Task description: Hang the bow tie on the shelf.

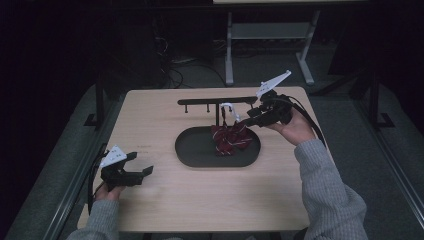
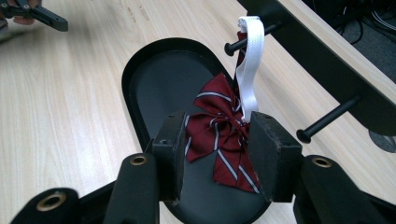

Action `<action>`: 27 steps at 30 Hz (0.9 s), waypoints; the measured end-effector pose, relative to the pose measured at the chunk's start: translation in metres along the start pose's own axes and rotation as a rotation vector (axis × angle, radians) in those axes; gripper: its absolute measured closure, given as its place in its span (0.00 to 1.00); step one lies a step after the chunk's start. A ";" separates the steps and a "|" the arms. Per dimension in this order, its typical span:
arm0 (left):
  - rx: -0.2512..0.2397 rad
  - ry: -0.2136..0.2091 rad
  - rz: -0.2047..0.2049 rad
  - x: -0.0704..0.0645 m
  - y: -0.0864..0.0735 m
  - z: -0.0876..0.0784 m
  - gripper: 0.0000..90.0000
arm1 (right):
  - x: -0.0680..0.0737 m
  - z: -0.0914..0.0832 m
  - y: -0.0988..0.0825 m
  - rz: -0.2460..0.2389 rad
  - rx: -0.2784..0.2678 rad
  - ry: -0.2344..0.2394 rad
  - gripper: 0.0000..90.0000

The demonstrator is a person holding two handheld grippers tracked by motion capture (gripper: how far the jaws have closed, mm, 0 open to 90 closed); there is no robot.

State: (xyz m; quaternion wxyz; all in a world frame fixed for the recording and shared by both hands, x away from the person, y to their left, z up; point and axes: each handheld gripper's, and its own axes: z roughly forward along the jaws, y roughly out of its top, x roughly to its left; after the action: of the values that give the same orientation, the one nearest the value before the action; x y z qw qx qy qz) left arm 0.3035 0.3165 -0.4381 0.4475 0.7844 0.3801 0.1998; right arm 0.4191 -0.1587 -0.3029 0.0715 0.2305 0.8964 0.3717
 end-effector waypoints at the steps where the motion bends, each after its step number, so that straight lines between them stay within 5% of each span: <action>1: 0.000 0.000 0.001 0.000 0.000 0.000 0.14 | 0.000 0.000 -0.001 0.002 0.000 0.002 0.62; 27: 0.008 -0.002 0.003 0.000 0.000 -0.001 0.14 | 0.006 -0.004 -0.032 0.026 -0.004 0.004 0.61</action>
State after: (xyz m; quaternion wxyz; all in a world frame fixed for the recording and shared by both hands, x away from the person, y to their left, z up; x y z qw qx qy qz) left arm 0.3028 0.3171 -0.4379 0.4443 0.7871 0.3793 0.1982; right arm 0.4010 -0.1785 -0.3219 0.0654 0.2414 0.8926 0.3750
